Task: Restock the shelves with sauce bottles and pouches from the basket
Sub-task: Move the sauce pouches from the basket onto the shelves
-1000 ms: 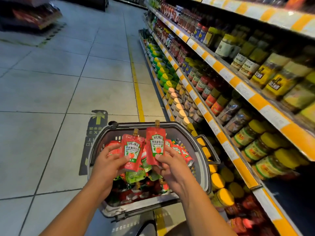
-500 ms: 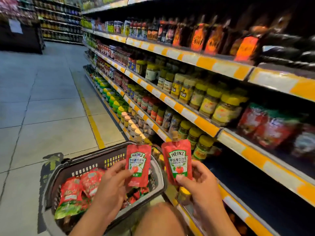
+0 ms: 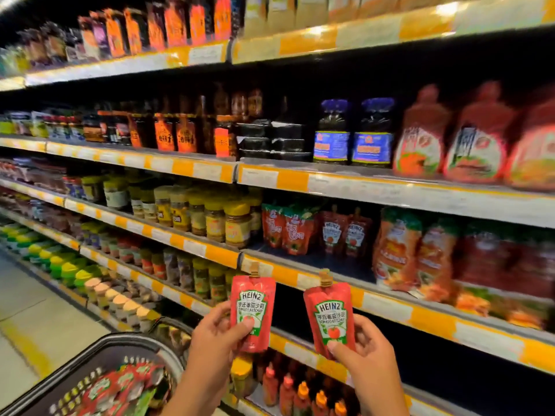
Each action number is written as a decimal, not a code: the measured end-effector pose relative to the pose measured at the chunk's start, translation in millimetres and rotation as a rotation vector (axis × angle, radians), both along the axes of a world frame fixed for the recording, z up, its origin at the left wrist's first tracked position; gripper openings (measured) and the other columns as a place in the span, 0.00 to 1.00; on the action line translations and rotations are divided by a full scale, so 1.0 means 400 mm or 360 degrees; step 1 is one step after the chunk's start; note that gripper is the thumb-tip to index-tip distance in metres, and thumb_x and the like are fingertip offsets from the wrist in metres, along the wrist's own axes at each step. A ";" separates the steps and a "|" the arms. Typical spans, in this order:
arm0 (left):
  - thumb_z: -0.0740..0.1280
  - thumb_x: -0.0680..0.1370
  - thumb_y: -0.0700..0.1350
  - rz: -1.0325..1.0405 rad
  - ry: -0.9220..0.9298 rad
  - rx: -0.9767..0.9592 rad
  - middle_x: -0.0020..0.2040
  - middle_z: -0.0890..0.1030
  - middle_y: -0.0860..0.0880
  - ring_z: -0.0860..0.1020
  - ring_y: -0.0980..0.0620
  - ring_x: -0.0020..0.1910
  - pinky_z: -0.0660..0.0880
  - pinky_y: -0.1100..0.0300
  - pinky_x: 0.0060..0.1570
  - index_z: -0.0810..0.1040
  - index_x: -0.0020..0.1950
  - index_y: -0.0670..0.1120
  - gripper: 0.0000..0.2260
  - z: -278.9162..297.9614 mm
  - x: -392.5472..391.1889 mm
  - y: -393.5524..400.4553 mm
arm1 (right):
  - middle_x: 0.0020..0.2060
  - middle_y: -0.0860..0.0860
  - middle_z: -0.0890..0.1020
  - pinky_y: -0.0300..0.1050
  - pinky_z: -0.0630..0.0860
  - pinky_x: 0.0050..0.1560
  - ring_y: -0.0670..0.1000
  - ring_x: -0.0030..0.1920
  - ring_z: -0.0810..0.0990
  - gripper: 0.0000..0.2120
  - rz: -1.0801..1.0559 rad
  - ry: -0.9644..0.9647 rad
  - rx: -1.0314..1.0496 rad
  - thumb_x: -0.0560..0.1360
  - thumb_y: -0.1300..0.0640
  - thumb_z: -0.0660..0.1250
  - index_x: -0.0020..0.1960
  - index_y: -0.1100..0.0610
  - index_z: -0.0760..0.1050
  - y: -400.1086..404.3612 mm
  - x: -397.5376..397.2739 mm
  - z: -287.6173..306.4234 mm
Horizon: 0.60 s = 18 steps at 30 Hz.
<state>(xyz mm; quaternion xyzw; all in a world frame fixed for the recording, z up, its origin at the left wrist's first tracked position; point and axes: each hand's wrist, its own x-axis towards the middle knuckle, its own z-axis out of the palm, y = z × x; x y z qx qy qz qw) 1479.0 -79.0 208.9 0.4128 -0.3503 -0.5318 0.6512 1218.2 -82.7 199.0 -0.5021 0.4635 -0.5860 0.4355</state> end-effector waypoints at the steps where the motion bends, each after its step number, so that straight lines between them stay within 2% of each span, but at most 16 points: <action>1: 0.79 0.65 0.37 -0.0021 -0.0023 -0.0012 0.54 0.86 0.35 0.86 0.37 0.53 0.84 0.50 0.44 0.78 0.63 0.39 0.27 0.016 -0.026 -0.022 | 0.45 0.52 0.88 0.36 0.81 0.41 0.52 0.47 0.88 0.24 -0.0057 -0.0021 0.0011 0.67 0.77 0.76 0.53 0.53 0.82 -0.007 -0.017 0.009; 5: 0.76 0.73 0.32 -0.0073 -0.0189 -0.0074 0.53 0.87 0.38 0.86 0.39 0.53 0.83 0.48 0.48 0.80 0.61 0.40 0.18 0.084 -0.114 -0.113 | 0.45 0.49 0.88 0.37 0.81 0.41 0.48 0.45 0.88 0.21 -0.0238 -0.0026 0.0014 0.69 0.75 0.75 0.53 0.52 0.80 -0.043 -0.048 0.065; 9: 0.75 0.75 0.34 -0.0103 -0.0366 -0.0166 0.50 0.88 0.45 0.87 0.47 0.50 0.82 0.58 0.42 0.81 0.60 0.45 0.15 0.163 -0.167 -0.201 | 0.43 0.42 0.87 0.46 0.81 0.46 0.43 0.43 0.86 0.16 -0.0391 0.0061 0.0010 0.72 0.65 0.77 0.49 0.46 0.80 -0.095 -0.047 0.125; 12: 0.75 0.76 0.34 -0.0101 -0.0389 -0.0215 0.49 0.88 0.47 0.87 0.48 0.48 0.82 0.61 0.40 0.80 0.58 0.45 0.14 0.213 -0.193 -0.265 | 0.42 0.39 0.86 0.49 0.83 0.44 0.42 0.42 0.85 0.13 -0.0576 0.0128 -0.0020 0.73 0.60 0.78 0.48 0.44 0.80 -0.148 -0.038 0.167; 18: 0.77 0.75 0.35 -0.0080 -0.0501 -0.0210 0.48 0.88 0.50 0.87 0.51 0.48 0.81 0.62 0.39 0.82 0.57 0.47 0.14 0.235 -0.220 -0.366 | 0.42 0.42 0.85 0.42 0.79 0.37 0.42 0.42 0.84 0.12 -0.0770 0.0313 -0.0054 0.73 0.58 0.78 0.47 0.45 0.78 -0.235 -0.014 0.216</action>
